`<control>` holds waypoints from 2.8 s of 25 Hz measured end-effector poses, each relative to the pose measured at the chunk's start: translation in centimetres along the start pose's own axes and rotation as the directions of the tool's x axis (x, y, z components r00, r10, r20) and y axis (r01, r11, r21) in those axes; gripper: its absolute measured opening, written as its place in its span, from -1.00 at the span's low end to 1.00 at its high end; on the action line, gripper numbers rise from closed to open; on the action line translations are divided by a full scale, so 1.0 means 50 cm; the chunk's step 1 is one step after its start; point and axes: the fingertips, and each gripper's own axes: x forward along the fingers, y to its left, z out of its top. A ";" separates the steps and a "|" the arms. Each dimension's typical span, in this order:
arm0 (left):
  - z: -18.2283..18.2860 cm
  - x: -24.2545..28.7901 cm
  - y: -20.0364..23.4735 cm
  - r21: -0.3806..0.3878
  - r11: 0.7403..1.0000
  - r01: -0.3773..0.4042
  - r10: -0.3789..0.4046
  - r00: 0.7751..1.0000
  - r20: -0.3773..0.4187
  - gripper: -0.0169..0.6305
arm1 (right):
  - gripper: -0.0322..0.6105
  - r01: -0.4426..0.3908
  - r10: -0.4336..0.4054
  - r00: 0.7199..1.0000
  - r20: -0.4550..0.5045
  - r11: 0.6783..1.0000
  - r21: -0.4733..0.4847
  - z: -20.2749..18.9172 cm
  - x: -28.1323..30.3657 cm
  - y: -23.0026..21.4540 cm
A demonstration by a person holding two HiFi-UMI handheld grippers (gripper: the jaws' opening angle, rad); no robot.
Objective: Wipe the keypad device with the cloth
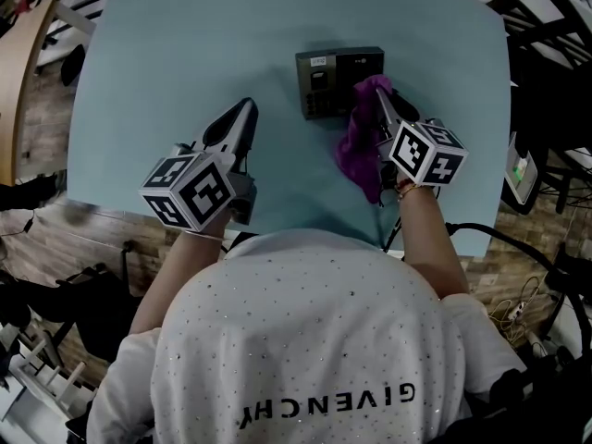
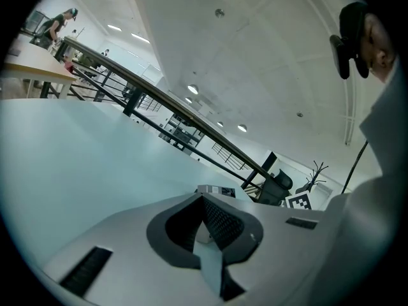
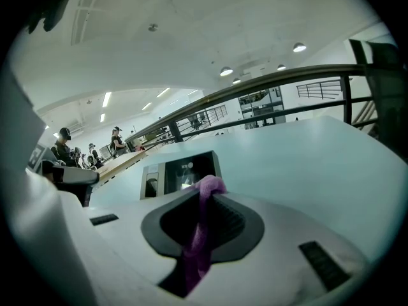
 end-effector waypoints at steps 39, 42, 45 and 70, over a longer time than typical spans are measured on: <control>-0.015 -0.024 0.024 -0.020 0.999 -0.033 0.033 0.999 0.000 -0.95 | -0.78 -0.300 0.269 0.946 -0.181 0.937 -0.180 -0.084 0.038 0.270; -0.018 -0.023 0.026 -0.022 0.999 -0.034 0.034 0.999 -0.001 -0.95 | -0.78 -0.299 0.257 0.942 -0.215 0.935 -0.192 -0.100 0.041 0.265; -0.021 -0.020 0.026 -0.020 0.999 -0.030 0.030 1.000 -0.004 -0.95 | -0.78 -0.286 0.242 0.944 -0.223 0.939 -0.193 -0.103 0.044 0.252; -0.028 0.002 0.003 -0.006 1.000 -0.017 0.017 1.000 -0.023 -0.95 | -0.78 -0.129 0.115 0.980 -0.161 0.989 -0.077 -0.061 0.007 0.077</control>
